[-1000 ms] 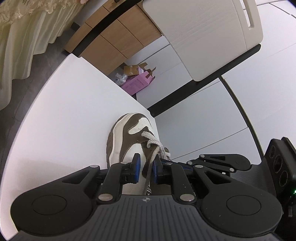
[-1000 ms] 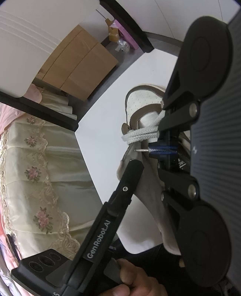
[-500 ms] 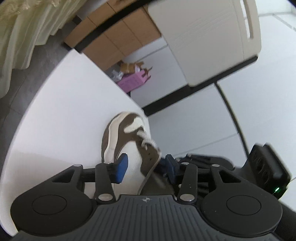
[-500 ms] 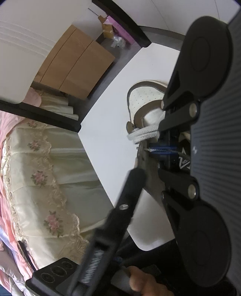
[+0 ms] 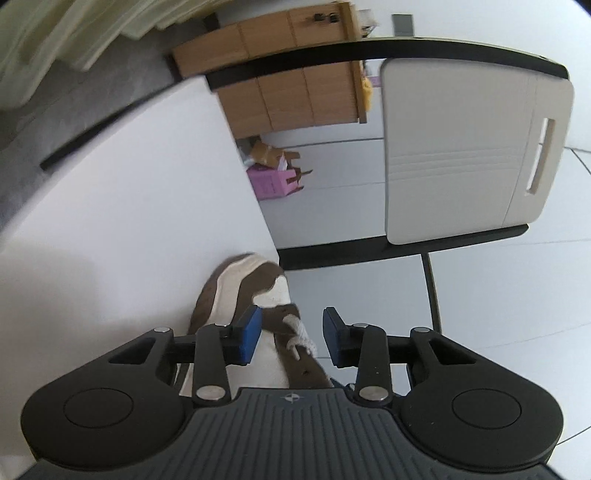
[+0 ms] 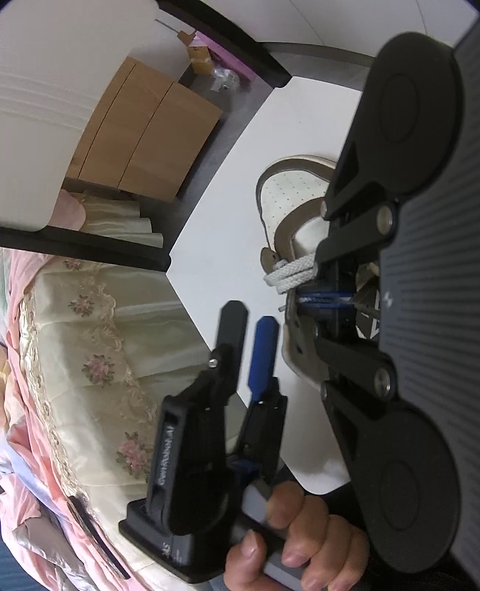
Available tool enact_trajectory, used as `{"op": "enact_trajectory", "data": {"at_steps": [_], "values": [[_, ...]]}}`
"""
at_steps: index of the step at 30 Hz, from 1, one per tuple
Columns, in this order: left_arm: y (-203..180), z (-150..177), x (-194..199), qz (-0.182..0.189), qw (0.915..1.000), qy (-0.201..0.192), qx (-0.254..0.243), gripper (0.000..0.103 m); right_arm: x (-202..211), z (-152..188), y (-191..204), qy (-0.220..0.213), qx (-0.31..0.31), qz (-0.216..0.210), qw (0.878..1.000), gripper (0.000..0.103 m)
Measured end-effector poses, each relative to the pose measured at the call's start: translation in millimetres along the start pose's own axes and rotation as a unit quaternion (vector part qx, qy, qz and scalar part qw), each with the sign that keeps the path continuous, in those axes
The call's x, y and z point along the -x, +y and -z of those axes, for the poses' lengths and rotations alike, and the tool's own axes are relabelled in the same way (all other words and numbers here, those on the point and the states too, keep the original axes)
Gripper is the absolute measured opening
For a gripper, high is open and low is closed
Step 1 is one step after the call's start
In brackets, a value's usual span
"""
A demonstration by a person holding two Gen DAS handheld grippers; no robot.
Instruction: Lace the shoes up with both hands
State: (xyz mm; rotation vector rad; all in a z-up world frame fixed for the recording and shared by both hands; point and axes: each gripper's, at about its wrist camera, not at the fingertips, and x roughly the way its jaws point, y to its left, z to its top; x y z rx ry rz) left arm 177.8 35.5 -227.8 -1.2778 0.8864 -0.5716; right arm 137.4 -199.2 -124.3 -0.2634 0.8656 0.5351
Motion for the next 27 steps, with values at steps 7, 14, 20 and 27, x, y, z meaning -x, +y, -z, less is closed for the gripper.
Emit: {"op": "enact_trajectory", "data": {"at_steps": [7, 14, 20, 27], "values": [[6.9, 6.3, -7.3, 0.020, 0.9995, 0.016, 0.020, 0.020, -1.3, -1.6, 0.3, -0.002, -0.006, 0.000, 1.000, 0.004], [5.4, 7.3, -5.7, 0.013, 0.9999, 0.000, 0.010, 0.003, -2.2, -2.2, 0.2, -0.004, -0.009, 0.001, 1.000, 0.004], [-2.7, 8.2, -4.3, -0.003, 0.9997, 0.001, -0.023, 0.003, 3.2, -14.8, 4.3, 0.021, 0.028, 0.008, 0.999, 0.006], [-13.2, 10.1, -7.9, -0.017, 0.9978, 0.007, -0.063, 0.003, 22.6, -33.6, 21.4, 0.041, 0.165, -0.051, 0.984, 0.053]]}}
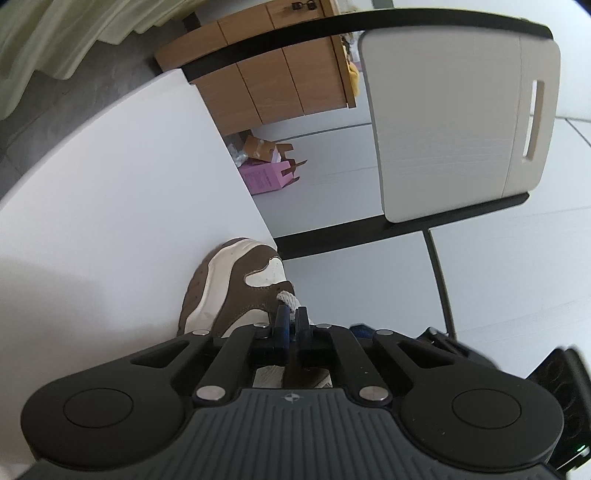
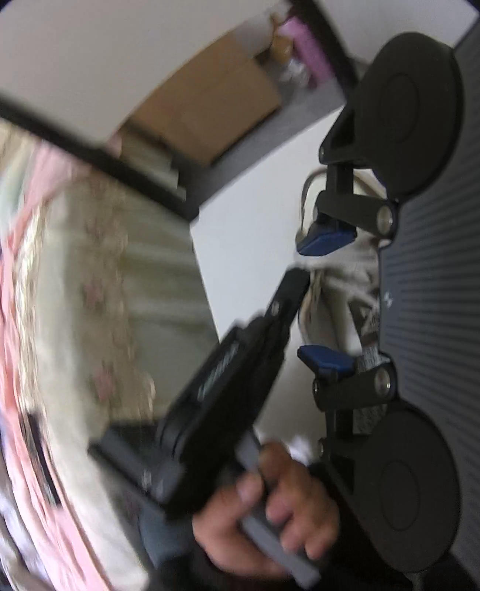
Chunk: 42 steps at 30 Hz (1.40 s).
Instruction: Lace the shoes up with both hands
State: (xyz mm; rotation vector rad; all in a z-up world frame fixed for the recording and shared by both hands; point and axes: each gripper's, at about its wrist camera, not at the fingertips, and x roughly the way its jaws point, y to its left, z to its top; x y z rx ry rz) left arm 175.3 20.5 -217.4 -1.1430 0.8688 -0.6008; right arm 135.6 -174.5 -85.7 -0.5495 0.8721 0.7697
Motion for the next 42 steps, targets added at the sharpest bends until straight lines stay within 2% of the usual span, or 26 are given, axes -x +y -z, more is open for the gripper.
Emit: {"op": "enact_trajectory", "data": {"at_steps": [3, 9, 13, 16, 20, 27, 28, 30, 31, 32, 35, 36, 37, 39, 42], "values": [[-1.8, -0.4, 0.3, -0.001, 0.9998, 0.002, -0.019, 0.003, -5.9, -9.9, -2.4, 0.010, -0.014, -0.011, 1.000, 0.053], [-7.7, -0.6, 0.1, -0.012, 0.9990, 0.005, -0.043, 0.002, -32.9, -16.9, -5.8, 0.063, -0.056, -0.018, 0.996, 0.055], [-13.7, -2.2, 9.2, -0.022, 0.9980, -0.012, -0.058, 0.002, -39.5, -13.8, 0.0, 0.068, -0.044, -0.008, 0.997, 0.054], [-12.4, -11.0, 21.8, -0.020, 0.9981, -0.042, -0.041, 0.002, -41.3, -12.2, 5.5, 0.071, -0.029, 0.003, 0.997, 0.056], [-13.1, -23.0, 36.6, -0.023, 0.9975, -0.061, -0.029, 0.002, -39.1, -11.4, 5.8, 0.064, -0.031, 0.007, 0.997, 0.056], [-30.1, -16.3, 42.1, -0.031, 0.9949, -0.055, -0.079, 0.003, -31.9, -15.9, -6.8, 0.001, -0.098, 0.001, 0.995, 0.052], [-31.2, -15.8, 42.9, -0.035, 0.9944, -0.055, -0.083, 0.003, -35.4, -15.5, -8.1, 0.002, -0.103, 0.009, 0.995, 0.050], [-34.4, -14.2, 44.9, -0.044, 0.9930, -0.052, -0.096, 0.003, -44.6, -13.9, -12.1, 0.007, -0.120, 0.012, 0.993, 0.030], [-36.8, -12.1, 46.1, -0.056, 0.9913, -0.051, -0.108, 0.003, -48.4, -12.7, -13.9, 0.008, -0.129, 0.015, 0.991, 0.026], [-39.1, -9.3, 47.4, -0.069, 0.9887, -0.050, -0.123, 0.003, -50.9, -10.6, -15.2, 0.005, -0.137, 0.019, 0.990, 0.017], [-44.8, -1.0, 51.2, -0.108, 0.9808, -0.041, -0.157, 0.004, -50.9, -4.7, -22.4, -0.008, -0.182, 0.021, 0.983, 0.009], [-47.3, 1.8, 52.0, -0.121, 0.9778, -0.036, -0.168, 0.009, -48.0, -1.5, -25.3, -0.017, -0.208, 0.021, 0.978, 0.004], [-50.8, 5.4, 52.8, -0.132, 0.9739, -0.032, -0.182, 0.024, -45.2, 2.0, -28.7, -0.026, -0.234, 0.020, 0.972, 0.003], [-59.4, 14.4, 56.8, -0.143, 0.9651, -0.029, -0.217, 0.044, -39.4, 10.0, -36.0, -0.045, -0.284, 0.014, 0.958, 0.003], [-71.7, 30.8, 57.9, -0.146, 0.9500, -0.020, -0.275, 0.045, -33.4, 22.5, -41.9, -0.072, -0.338, 0.010, 0.938, 0.003]]}}
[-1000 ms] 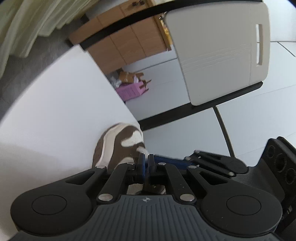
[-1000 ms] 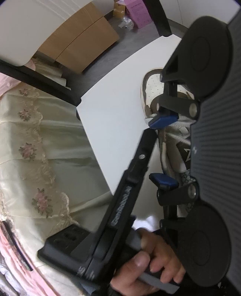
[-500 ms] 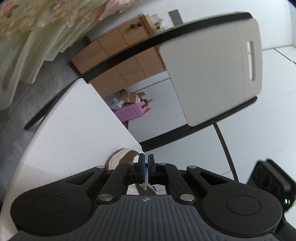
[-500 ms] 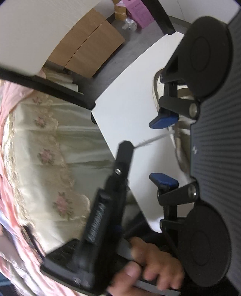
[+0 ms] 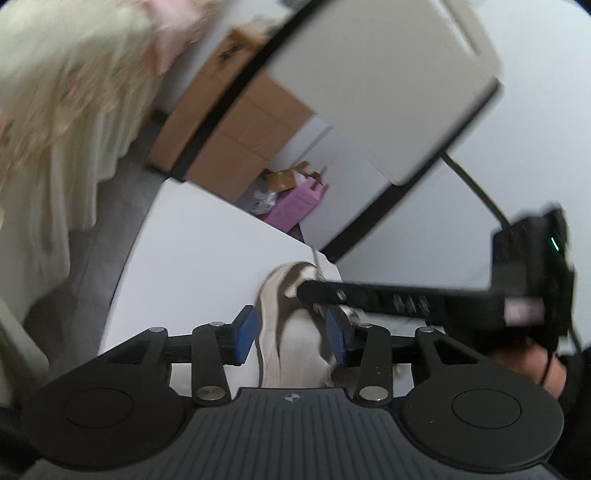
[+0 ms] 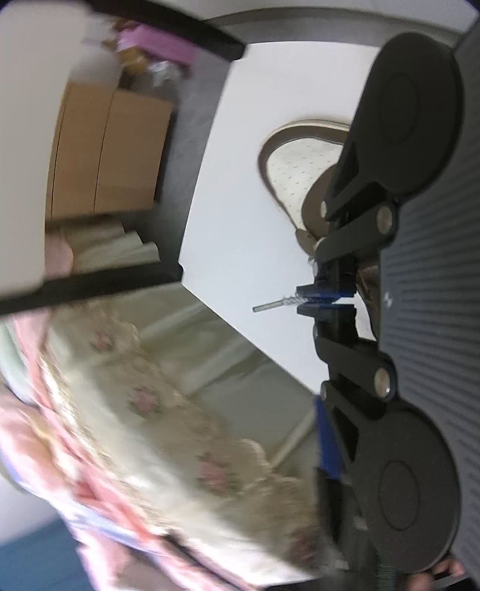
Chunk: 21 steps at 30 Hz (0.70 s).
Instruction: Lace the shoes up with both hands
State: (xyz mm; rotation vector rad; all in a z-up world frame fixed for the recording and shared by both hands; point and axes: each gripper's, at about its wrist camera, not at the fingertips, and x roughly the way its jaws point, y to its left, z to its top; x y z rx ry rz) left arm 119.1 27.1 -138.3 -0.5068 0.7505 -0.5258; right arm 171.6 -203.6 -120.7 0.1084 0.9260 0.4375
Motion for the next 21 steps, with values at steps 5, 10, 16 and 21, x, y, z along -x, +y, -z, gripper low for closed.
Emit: {"op": "enact_trajectory", "data": {"at_steps": [5, 10, 16, 21], "values": [[-22.7, 16.4, -11.1, -0.024, 0.9960, 0.019, -0.084, 0.045, 7.7, 4.4, -10.9, -0.036, -0.067, -0.013, 0.997, 0.003], [-42.8, 34.0, -40.3, -0.046, 0.9834, 0.059, -0.166, 0.045, 15.5, 2.8, 0.3, -0.055, -0.050, -0.012, 0.997, 0.003], [-48.6, 41.9, -50.2, -0.058, 0.9764, 0.071, -0.195, 0.045, 40.2, -6.1, 9.7, -0.103, -0.045, -0.019, 0.994, 0.003], [-45.6, 40.9, -55.9, -0.058, 0.9760, 0.076, -0.196, 0.045, 67.1, -28.8, 23.8, -0.149, -0.039, -0.034, 0.988, 0.003]]}}
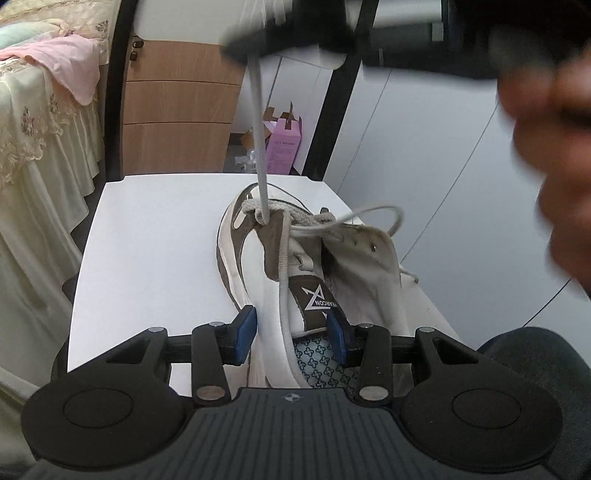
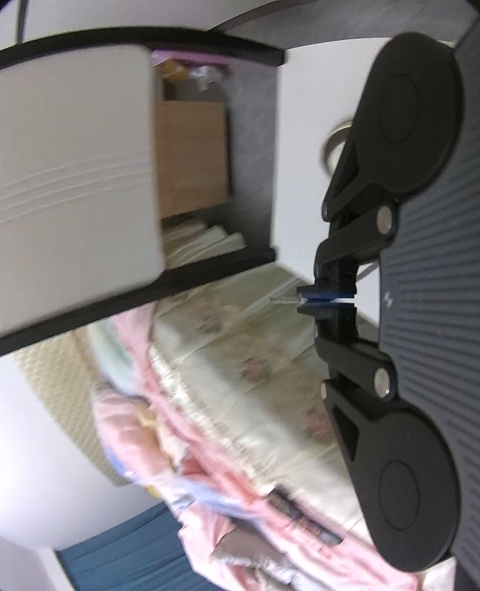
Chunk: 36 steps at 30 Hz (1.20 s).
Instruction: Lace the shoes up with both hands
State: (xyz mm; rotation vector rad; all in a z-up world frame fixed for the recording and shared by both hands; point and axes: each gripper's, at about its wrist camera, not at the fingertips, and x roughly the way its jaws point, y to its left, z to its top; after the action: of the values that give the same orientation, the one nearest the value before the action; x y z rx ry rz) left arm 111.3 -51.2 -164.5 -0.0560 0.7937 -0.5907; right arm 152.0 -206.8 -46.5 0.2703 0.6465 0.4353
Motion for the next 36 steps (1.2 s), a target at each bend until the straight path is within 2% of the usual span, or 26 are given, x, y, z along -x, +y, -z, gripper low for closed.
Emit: {"op": "enact_trajectory", "data": {"at_steps": [11, 18, 21, 23, 28, 29, 30, 31, 33, 36], "values": [[-4.2, 0.7, 0.0, -0.003, 1.0000, 0.002, -0.003, 0.046, 38.5, -75.4, 57.0, -0.087, 0.067, -0.031, 0.993, 0.003], [-5.9, -0.4, -2.2, -0.006, 1.0000, 0.007, -0.002, 0.047, 53.7, -115.4, 81.6, -0.113, 0.077, -0.038, 0.990, 0.003], [-4.7, -1.1, -3.9, -0.011, 0.9999, 0.012, 0.005, 0.049, 56.2, -118.4, 82.1, -0.113, 0.064, -0.045, 0.991, 0.003], [-1.0, -2.0, -4.8, -0.008, 0.9998, 0.014, 0.015, 0.050, 53.1, -113.4, 77.7, -0.100, 0.062, -0.037, 0.992, 0.004], [-6.6, -1.1, -0.1, -0.020, 0.9998, 0.001, 0.002, 0.051, 47.1, -91.3, 51.7, -0.068, 0.026, -0.018, 0.997, 0.006], [-7.4, -0.8, 0.4, -0.022, 0.9998, -0.001, 0.002, 0.051, 46.8, -84.6, 45.6, -0.064, 0.019, -0.013, 0.998, 0.018], [-8.0, -0.7, 0.7, -0.023, 0.9997, -0.003, 0.002, 0.051, 47.5, -77.9, 38.1, -0.060, 0.005, -0.009, 0.998, 0.046], [-8.7, -0.9, 1.4, -0.025, 0.9997, -0.005, 0.002, 0.051, 49.7, -70.9, 29.7, -0.061, -0.013, -0.011, 0.998, 0.055], [-10.4, -2.8, 4.5, -0.029, 0.9995, -0.013, 0.003, 0.051, 58.3, -54.1, 10.6, -0.071, -0.051, -0.021, 0.996, 0.056], [-12.0, -6.1, 9.5, -0.036, 0.9989, -0.028, 0.009, 0.051, 66.6, -25.6, -23.6, -0.074, -0.119, -0.007, 0.990, 0.056]]}}
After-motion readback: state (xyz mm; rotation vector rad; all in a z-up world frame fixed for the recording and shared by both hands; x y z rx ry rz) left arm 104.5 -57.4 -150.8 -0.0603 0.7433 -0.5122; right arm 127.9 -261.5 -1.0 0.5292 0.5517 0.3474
